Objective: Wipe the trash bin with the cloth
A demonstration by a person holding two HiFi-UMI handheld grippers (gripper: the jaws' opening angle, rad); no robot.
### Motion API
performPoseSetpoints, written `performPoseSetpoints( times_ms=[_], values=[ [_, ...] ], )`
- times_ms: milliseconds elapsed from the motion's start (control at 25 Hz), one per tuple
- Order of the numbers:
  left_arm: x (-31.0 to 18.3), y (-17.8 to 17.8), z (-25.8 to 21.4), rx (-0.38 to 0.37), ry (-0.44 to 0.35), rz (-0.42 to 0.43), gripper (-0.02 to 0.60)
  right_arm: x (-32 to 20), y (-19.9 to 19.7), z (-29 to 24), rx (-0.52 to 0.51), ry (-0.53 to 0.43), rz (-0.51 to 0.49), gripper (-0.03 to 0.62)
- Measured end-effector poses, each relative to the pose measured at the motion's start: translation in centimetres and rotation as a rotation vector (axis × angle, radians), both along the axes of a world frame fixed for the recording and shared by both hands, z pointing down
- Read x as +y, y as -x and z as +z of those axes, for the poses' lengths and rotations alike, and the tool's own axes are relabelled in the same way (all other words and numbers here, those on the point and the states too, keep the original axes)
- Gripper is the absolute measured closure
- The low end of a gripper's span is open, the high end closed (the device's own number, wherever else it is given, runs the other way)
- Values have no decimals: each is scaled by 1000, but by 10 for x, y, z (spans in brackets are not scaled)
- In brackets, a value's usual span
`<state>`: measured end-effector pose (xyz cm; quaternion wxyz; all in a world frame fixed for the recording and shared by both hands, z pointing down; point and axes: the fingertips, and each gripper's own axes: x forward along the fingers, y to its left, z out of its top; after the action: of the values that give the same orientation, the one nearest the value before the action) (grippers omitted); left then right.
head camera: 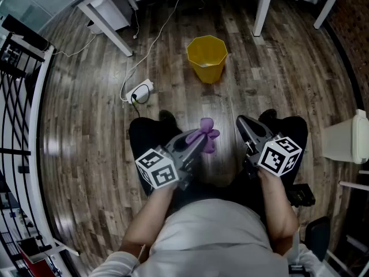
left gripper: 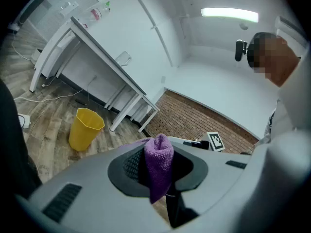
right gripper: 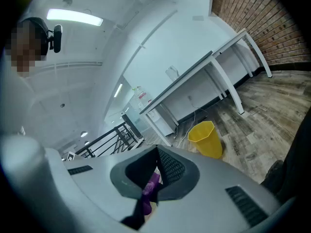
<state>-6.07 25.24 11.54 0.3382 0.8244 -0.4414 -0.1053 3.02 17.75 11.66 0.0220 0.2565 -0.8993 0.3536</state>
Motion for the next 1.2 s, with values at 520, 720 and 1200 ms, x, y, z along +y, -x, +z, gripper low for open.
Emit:
performPoseSetpoints(
  times_ms=[520, 720, 1200],
  values=[
    [-4, 7, -46, 172, -139, 81, 508, 65, 63, -47, -54, -294, -470, 267],
    [14, -8, -72, 275, -220, 266, 508, 89, 73, -52, -40, -370, -575, 244],
    [1, 16, -80, 256, -240, 236, 508, 124, 94, -49, 115, -563, -706, 277]
  ],
)
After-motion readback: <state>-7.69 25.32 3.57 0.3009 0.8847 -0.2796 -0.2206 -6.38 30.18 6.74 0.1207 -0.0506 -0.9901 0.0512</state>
